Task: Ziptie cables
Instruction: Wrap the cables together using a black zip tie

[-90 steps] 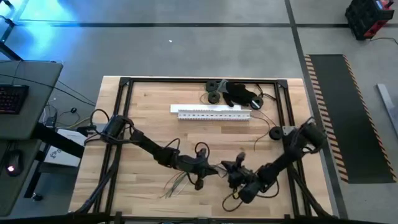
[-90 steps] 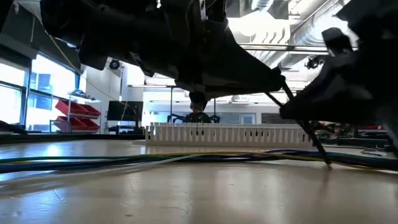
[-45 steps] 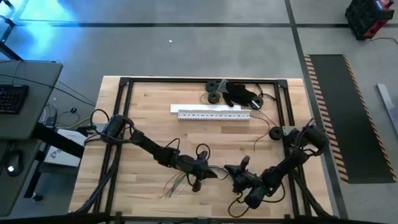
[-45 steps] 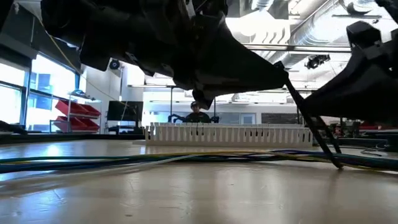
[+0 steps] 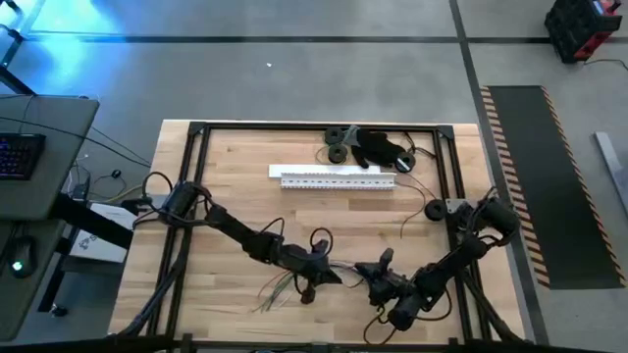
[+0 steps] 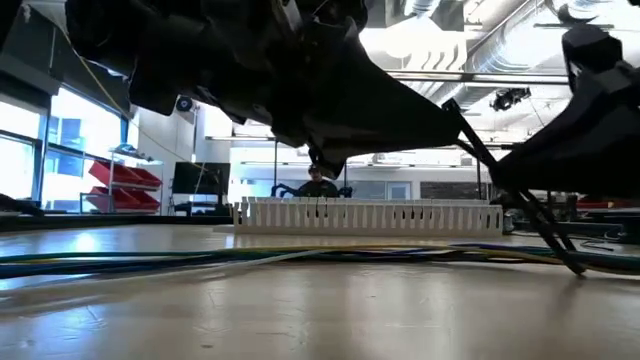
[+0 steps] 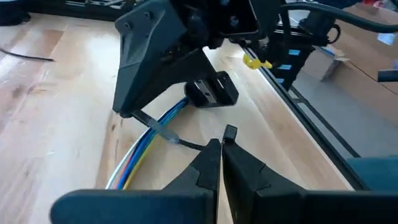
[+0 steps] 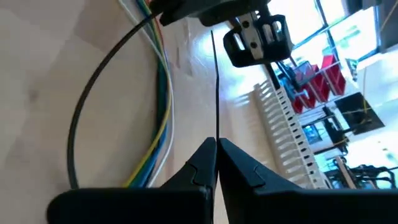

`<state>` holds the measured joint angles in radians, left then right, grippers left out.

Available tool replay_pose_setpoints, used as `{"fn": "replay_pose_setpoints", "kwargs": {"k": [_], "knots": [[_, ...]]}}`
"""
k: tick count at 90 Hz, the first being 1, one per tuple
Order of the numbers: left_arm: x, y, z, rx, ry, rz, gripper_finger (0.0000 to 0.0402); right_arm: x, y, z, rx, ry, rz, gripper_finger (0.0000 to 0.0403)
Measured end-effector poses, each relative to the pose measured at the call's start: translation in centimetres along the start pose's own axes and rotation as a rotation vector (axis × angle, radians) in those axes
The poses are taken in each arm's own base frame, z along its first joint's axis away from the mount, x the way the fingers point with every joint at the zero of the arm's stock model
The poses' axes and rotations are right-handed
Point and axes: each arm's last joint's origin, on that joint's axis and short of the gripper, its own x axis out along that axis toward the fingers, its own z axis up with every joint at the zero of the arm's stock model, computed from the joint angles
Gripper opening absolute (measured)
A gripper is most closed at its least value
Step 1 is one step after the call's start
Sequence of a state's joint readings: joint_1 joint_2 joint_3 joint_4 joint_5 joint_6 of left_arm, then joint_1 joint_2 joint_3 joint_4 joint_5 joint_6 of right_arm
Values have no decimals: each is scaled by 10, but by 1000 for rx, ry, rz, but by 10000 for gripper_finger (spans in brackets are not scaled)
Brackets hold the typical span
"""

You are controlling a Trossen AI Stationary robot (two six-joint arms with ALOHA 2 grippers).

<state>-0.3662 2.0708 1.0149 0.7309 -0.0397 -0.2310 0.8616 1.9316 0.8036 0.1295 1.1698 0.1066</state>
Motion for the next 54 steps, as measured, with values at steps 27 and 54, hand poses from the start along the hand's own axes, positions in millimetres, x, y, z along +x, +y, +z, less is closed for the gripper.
{"fn": "replay_pose_setpoints", "kwargs": {"k": [27, 54], "knots": [[0, 5, 2, -5, -7, 4, 0, -9, 4, 2, 28, -33, 16, 0], [0, 4, 2, -6, -3, -18, 0, -13, 5, 3, 29, -48, -3, 0]]}}
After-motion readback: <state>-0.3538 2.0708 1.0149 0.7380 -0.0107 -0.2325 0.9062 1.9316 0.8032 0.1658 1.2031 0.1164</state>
